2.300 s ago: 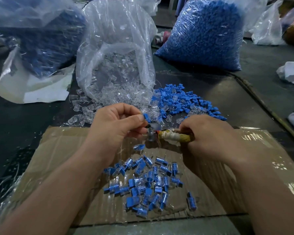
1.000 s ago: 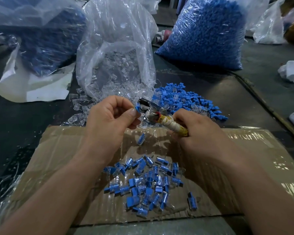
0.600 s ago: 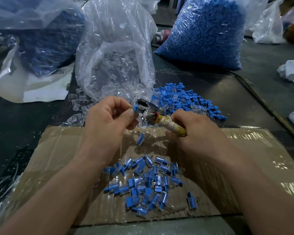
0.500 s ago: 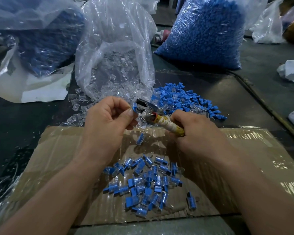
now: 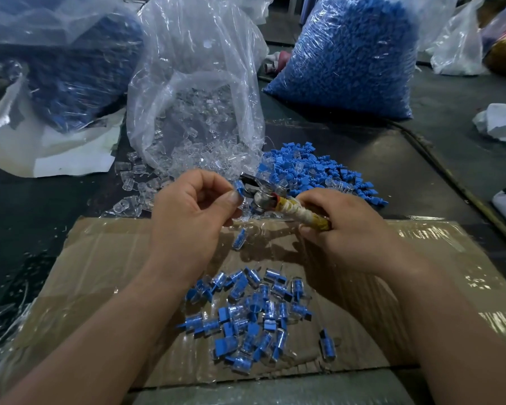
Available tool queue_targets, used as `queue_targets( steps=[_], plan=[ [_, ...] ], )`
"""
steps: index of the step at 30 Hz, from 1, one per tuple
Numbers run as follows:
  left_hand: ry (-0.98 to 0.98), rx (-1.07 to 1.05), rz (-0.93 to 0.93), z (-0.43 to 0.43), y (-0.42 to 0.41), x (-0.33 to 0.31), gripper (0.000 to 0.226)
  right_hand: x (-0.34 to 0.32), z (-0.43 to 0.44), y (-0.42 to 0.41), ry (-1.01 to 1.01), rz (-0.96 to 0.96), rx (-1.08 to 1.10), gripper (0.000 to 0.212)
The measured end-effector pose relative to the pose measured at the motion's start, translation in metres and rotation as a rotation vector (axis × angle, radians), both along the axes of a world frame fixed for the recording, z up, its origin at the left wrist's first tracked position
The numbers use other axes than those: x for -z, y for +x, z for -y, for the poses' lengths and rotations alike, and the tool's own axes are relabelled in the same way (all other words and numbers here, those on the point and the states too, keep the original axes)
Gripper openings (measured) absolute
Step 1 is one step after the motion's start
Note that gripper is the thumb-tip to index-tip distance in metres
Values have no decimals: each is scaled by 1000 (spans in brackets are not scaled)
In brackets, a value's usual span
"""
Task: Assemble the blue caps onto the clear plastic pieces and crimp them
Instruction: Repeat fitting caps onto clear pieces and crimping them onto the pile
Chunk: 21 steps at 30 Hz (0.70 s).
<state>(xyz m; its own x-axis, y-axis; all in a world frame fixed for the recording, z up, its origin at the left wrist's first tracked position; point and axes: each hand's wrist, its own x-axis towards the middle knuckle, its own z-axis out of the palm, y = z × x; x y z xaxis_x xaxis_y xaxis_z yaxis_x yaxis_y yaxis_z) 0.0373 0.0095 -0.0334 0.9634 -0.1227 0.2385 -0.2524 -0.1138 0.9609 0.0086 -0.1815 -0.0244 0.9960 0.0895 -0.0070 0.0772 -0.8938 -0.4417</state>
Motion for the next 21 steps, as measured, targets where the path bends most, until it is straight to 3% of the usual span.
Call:
queue_targets(
  steps=[3, 7, 10, 14, 18, 21],
  plan=[
    [1, -32, 9, -1, -1, -1, 18, -2, 4, -1, -21, -29, -13, 26],
    [-154, -20, -41, -10, 4, -8, 16, -5, 9, -1, -101, -84, 10, 31],
    [-176, 186, -136, -12, 2, -12, 5, -4, 9, -2, -106, -109, 5, 29],
    [-26, 454, -229, -9, -2, -11, 14, -1, 6, -1, -192, -79, -64, 25],
    [133, 633, -221, -6, -6, -11, 18, 0, 8, 1, -185, -131, -66, 51],
    [101, 616, -234, -6, -6, -9, 20, -1, 9, 1, -174, -193, -66, 68]
  ],
)
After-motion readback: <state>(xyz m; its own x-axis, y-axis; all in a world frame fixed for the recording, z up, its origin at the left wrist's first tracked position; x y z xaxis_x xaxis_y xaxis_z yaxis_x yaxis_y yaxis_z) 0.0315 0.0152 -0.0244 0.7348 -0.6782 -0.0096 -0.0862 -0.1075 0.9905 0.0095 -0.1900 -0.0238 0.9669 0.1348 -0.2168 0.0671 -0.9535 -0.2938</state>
